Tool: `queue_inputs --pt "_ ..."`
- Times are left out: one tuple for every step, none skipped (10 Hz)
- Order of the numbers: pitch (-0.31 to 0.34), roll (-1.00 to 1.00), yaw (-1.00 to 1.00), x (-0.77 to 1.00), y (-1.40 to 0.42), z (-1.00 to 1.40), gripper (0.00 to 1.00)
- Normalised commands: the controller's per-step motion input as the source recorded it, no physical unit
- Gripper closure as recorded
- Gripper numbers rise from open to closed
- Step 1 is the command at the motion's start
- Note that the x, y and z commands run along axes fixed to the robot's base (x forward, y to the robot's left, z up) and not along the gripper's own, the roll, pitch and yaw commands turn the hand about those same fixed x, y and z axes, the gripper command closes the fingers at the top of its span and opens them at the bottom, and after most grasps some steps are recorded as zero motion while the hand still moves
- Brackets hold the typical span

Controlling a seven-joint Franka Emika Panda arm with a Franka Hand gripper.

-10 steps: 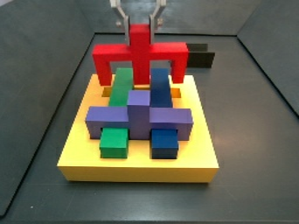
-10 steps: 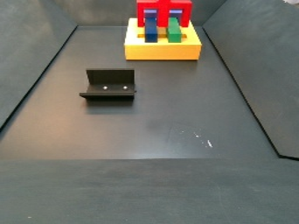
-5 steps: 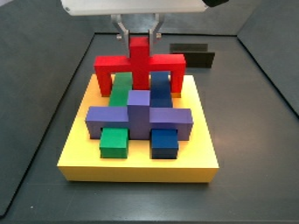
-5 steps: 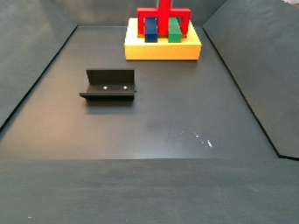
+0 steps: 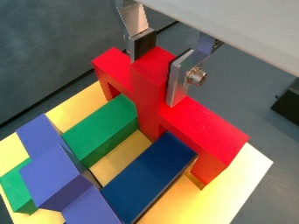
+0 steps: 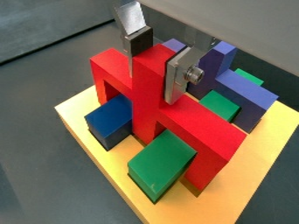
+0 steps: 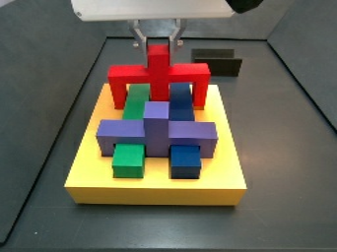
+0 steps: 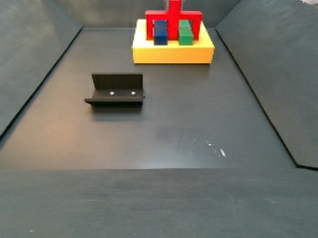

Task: Pick up the red object. Move up. Place the red object on the fixture. Regrasp the red object. Move to above the board. Insert the red object.
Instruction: Insert the red object.

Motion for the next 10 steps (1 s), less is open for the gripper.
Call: queue_inputs --pt "-0.1 0.0 0.0 0.0 0.0 -0.35 1.0" --pt "-0.124 0.0 0.0 0.0 -0.01 -0.37 1.0" --pt "-0.123 0.0 0.0 0.0 -0.03 -0.34 1.0" --pt "-0.111 -0.01 0.0 0.02 -0.07 -0.29 1.0" --pt "-0.08 0.0 0.0 0.15 -0.05 -0.31 1.0" --pt "-0.034 0.0 -0.04 0.26 0.0 -0.31 1.0" --pt "-0.011 0.0 -0.12 0.29 0.01 -0.33 1.0" --pt "0.0 0.0 -0.15 0.28 0.04 -0.35 1.0" --pt "0.0 0.0 -0.15 0.2 0.07 -0.34 1.0" --pt "0.0 0.03 -0.09 0.07 0.04 -0.32 1.0"
